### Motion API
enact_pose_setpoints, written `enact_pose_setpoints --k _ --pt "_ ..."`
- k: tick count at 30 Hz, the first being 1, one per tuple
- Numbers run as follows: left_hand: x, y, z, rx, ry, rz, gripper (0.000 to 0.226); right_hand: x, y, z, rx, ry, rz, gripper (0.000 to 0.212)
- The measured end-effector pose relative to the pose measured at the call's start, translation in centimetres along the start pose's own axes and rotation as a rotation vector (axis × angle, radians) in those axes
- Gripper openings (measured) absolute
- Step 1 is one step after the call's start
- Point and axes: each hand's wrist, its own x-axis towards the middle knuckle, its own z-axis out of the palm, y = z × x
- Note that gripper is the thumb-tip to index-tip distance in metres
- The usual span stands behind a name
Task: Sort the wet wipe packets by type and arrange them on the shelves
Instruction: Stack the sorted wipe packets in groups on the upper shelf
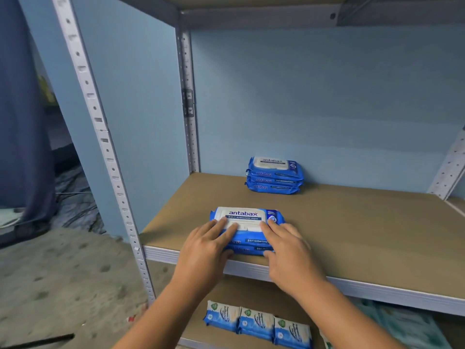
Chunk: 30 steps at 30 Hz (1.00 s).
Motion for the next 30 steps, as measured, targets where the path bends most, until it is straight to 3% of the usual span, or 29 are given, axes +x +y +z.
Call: enact_pose_setpoints --k 5,11,18,30 --pt "1.3 -2.1 0.8 -0.044 0.021 -0.034 0.068 2.9 0.3 1.4 -0.005 0.094 -0.072 0.078" --pt "3.8 -5.5 1.6 -0.151 0.123 -0.276 0.062 7.8 -1.0 4.9 0.085 -0.006 -0.043 0.066" --pt "8.4 -11.5 3.7 -0.212 0.120 -0.439 0.056 14.5 -2.1 8.5 -0.047 0.098 -0.067 0.055" --pt "18.3 -16.7 8.2 -0.284 0.103 -0.411 0.058 23.3 0.5 12.2 -0.171 0.055 0.046 0.051"
